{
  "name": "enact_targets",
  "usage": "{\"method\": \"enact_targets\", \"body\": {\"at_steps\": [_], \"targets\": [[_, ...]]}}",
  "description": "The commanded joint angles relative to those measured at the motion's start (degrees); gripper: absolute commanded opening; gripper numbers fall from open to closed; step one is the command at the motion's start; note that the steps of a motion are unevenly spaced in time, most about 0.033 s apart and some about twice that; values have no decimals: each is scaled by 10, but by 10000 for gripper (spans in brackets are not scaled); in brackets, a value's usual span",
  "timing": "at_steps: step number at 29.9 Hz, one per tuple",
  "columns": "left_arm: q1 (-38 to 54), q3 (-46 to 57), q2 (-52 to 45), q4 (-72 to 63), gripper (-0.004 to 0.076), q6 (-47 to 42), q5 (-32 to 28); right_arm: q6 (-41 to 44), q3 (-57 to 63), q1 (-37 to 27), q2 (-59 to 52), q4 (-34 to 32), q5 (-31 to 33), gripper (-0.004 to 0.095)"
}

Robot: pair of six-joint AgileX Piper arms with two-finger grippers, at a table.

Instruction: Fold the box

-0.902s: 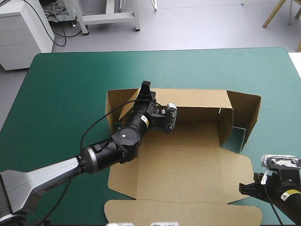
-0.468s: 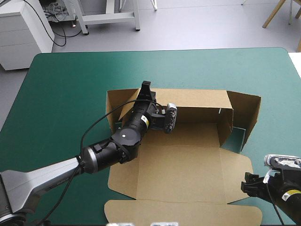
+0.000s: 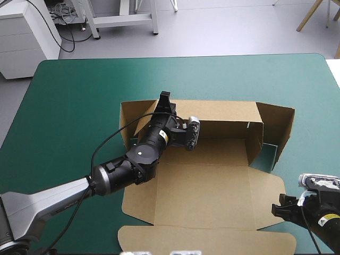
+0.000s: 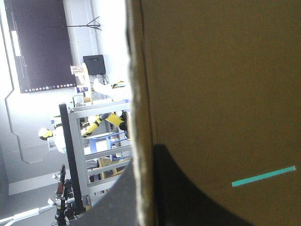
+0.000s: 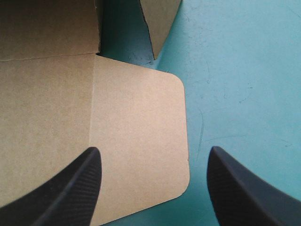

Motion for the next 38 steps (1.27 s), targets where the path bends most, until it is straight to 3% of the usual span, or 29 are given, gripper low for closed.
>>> {"method": "enact_targets", "body": {"at_steps": [1,6,12,21,29,35,38], "targets": [[-4,-14,-22,20,-10,-5,6,-33,-19,2,3,2,-31,560],[-4,-14,-21,20,-10,-5,6,-36,-59,2,14,-1,-58,557],[-4,-14,-17,21,-10,-5,6,-4,-146,2,92,-47,-136,553],[-4,-14,-17,21,-10,-10,6,12,-318,1,320,-47,-140,553],[-4,-14,-17,19,-10,-18,6,-23,-498,1,481,17,-125,553],[-4,-14,-17,19,-10,-18,6,-25,-566,1,579,19,-97,553],[-4,-14,-17,19,-10,-18,7,-27,-570,1,614,52,-94,553]]}}
